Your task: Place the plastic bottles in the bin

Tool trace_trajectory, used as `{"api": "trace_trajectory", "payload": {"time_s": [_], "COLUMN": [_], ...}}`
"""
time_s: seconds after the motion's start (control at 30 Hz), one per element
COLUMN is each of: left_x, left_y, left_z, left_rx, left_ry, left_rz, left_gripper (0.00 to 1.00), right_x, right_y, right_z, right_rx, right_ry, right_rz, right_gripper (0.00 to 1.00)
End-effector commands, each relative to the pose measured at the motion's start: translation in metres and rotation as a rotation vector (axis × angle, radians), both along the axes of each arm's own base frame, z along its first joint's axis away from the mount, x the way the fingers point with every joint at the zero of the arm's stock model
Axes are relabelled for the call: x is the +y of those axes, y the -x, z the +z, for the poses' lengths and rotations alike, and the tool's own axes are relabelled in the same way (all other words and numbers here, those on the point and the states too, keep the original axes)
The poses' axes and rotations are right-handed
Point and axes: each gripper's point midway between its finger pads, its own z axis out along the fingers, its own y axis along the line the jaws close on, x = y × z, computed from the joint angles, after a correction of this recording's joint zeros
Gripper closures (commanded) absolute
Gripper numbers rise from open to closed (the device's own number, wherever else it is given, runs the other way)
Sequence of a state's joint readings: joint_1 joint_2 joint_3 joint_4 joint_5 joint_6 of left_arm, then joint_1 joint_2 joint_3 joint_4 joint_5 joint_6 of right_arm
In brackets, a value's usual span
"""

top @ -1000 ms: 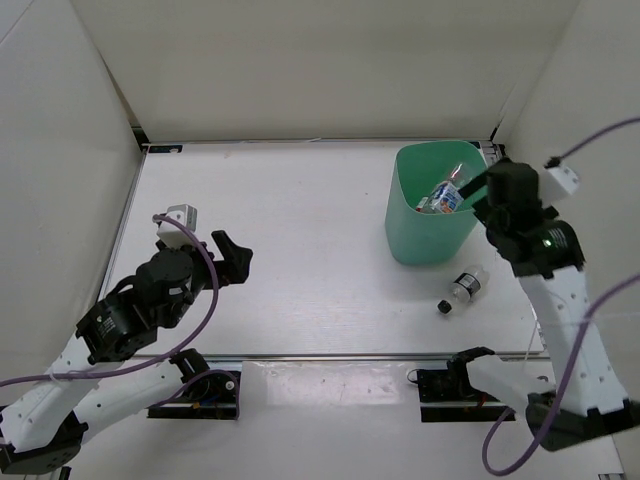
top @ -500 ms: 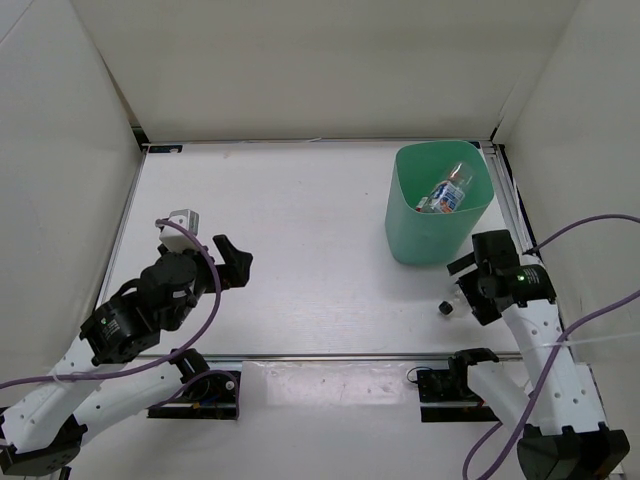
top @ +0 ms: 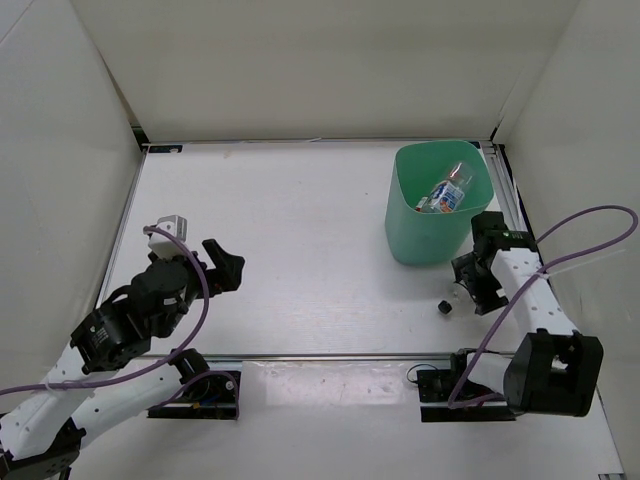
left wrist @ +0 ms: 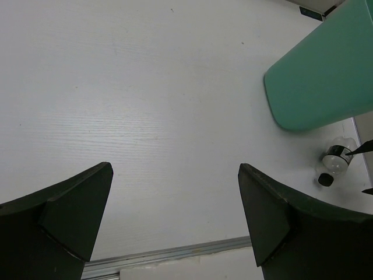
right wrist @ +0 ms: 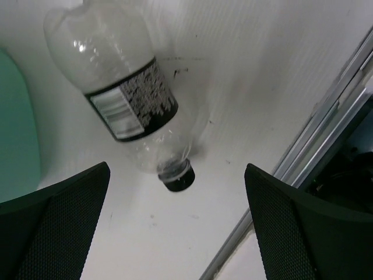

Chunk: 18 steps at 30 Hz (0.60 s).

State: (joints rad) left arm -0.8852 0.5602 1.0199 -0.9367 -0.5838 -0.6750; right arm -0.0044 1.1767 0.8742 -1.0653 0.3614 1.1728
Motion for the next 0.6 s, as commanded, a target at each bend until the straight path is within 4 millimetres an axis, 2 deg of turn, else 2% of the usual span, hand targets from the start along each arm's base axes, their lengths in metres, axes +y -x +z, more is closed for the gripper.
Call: {"api": "trace_trajectory", "payload": {"time_s": [0.0,0.1,0.27,0.4,0.57], "left_x": [0.010,0.012,0.014,0.014,0.013], "left_y": [0.002,0.002,0.004,0.003,0.002], "left_z": [0.001,0.000,-0.001,-0.004,-0.002], "left_rx": [0.003,0.008,0.014,0.026,0.026], "left_ry": [-0.002,-0.003,-0.011,-0.026,-0.027], "left_rz": [0.039,0.050,0.050,0.050,0.050], "left_gripper": [0.00,0.00,0.00,0.00,0.00], "right_x": [-0.017,-0.023,-0.016,-0.013,-0.014], "right_y": [-0.017,-0.023,-0.037,-0.036,-0.031], "right_z": [0.000,-0.009,-0.026,-0.044,-0.049], "right_rx": [-0.045,-0.048,-0.055,0.005,0.017], "right_ry": [0.045,0.040,-0.028,-0.064,-0.114], "right_rz": [0.003,0.005,0.051,0.057,0.009], "right_gripper": [0.00,0.00,0.00,0.00,0.04]}}
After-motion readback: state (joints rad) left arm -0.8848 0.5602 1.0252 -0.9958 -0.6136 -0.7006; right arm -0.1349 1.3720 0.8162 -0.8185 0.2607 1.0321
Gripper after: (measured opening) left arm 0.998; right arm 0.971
